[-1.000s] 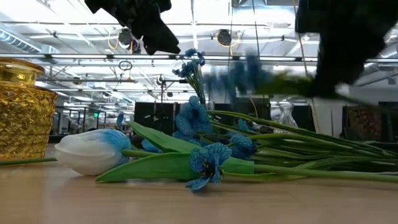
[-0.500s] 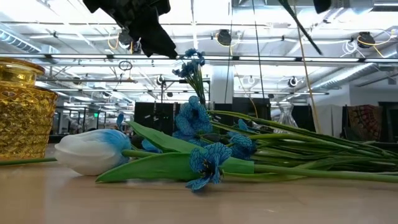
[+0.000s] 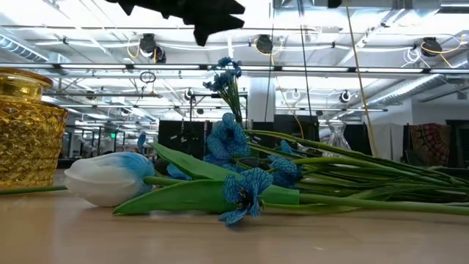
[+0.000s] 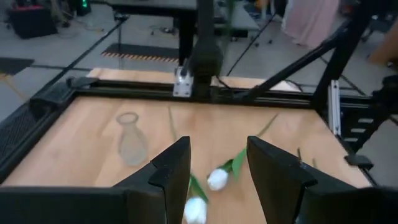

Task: Sort flowers into vase by color
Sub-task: Put the top blue flowers into the green vase

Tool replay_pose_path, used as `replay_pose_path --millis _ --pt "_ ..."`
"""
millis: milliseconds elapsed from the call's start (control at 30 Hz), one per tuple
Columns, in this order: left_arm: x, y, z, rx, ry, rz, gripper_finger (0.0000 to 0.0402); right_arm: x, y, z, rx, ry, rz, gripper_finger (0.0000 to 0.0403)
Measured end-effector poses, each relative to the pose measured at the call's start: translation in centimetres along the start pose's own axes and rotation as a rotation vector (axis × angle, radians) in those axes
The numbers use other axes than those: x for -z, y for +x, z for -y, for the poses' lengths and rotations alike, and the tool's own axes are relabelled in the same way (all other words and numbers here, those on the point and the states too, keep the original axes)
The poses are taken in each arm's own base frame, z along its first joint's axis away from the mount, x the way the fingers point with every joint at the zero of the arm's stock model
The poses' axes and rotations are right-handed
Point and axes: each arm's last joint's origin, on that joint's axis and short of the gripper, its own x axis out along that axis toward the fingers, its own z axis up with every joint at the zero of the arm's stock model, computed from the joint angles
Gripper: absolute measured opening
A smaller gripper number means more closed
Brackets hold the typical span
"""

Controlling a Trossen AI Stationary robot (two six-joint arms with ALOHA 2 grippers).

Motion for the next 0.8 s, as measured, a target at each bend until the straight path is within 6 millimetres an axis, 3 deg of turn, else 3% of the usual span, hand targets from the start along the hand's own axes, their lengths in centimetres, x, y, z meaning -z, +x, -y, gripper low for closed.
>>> replay_pose_path --millis 167,400,800 --pt "1.0 1.6 0.3 0.016 0.026 -0.011 0.0164 2.6 0.9 0.5 -0.021 0.013 0.144 0.0013" --pt "1.3 3.0 0.0 -0.015 0.065 0.043 0.0164 4.0 2.1 0.6 -0.023 0.04 0.274 0.0013" --pt "1.3 3.4 -0.2 -0.048 0.082 0.075 0.0164 6.3 3.8 1.4 -0.049 0.067 0.28 0.0013"
